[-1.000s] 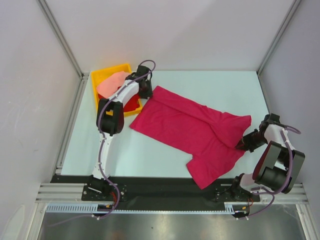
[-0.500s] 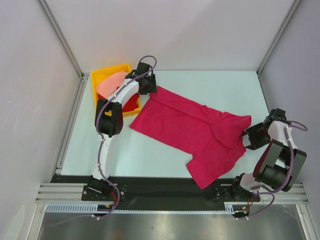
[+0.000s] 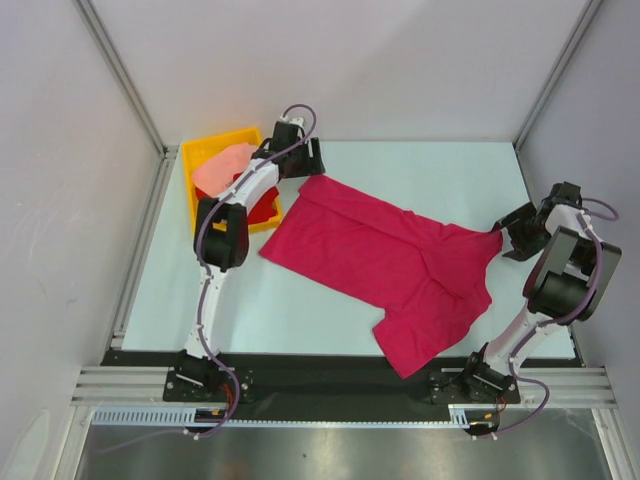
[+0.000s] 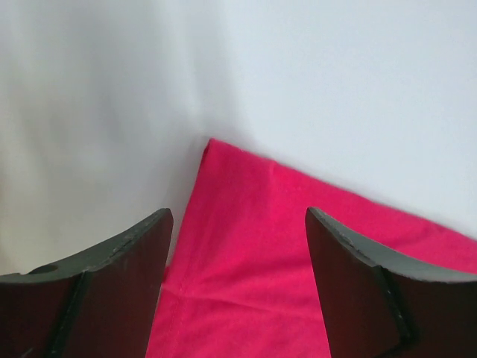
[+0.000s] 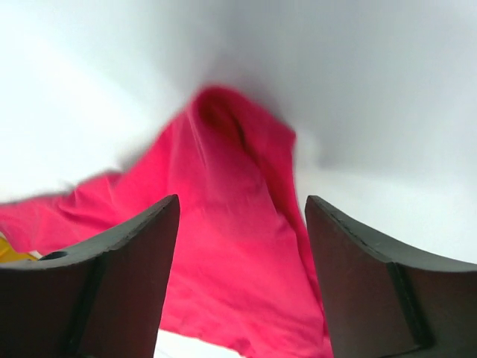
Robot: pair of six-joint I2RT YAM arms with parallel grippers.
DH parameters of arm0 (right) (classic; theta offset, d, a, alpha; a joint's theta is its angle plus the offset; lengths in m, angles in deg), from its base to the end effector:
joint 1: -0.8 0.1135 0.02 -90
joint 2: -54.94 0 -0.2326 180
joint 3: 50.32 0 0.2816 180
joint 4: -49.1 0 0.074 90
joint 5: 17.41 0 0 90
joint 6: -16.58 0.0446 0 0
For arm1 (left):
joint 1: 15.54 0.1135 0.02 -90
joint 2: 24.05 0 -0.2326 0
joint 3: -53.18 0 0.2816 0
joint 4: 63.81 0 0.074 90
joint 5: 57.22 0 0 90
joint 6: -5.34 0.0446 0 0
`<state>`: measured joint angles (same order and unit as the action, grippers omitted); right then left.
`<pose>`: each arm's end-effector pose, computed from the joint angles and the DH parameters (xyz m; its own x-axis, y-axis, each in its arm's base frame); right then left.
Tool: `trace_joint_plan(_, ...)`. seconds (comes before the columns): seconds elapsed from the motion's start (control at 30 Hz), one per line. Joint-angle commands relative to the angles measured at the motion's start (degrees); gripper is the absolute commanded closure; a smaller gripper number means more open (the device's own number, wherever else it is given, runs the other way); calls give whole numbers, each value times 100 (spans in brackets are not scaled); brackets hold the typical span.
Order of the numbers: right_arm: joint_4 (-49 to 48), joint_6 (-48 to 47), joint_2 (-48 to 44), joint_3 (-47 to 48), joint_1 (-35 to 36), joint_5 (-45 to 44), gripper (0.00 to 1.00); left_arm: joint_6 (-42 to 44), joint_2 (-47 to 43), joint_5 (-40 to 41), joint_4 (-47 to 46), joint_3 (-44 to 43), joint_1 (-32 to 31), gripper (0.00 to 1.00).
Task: Fold and stack the t-shirts
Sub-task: Fold the tshirt
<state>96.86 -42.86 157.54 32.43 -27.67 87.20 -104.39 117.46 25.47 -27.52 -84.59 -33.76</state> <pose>0.3396 -0.1714 0.1366 -0.5083 0.8353 -0.2094 0.7377 0.5478 0.3945 0.5431 -0.1847 0.1638 -0.7110 -0.1185 -0.6931 0.1728 0.9260 -0.3355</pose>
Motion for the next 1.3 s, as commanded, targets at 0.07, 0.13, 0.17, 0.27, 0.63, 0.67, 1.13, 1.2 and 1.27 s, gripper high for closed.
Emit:
trace_joint_plan(0.07,-329,-411,391,486,-36,147,30,-312,341,-253,-562,-373,108,23)
trace_joint_plan(0.13,-295,-560,583,644,-36,147,37,-435,412,-297,-632,-373,117,25)
trace_joint_plan(0.17,-233,-639,663,732,-36,165,40,-523,430,-306,-676,-364,117,25)
trace_joint_plan(0.27,-154,-823,830,978,-18,130,48,-585,412,-228,-746,-259,117,26)
trace_joint_plan(0.63,251,-1000,1385,1577,-71,86,46,-1297,685,-578,-975,-241,257,26)
trace_joint_plan(0.67,216,-983,1367,1516,-71,103,47,-1323,702,-587,-992,-241,266,26)
trace_joint_plan(1.13,102,-912,1367,1357,-150,156,74,-1692,922,-930,-1107,-215,371,64)
trace_joint_plan(1.2,66,-921,1332,1296,-168,156,80,-1762,939,-948,-1142,-206,389,69)
trace_joint_plan(1.27,-22,-904,1297,1216,-211,121,93,-1859,966,-983,-1194,-188,415,76)
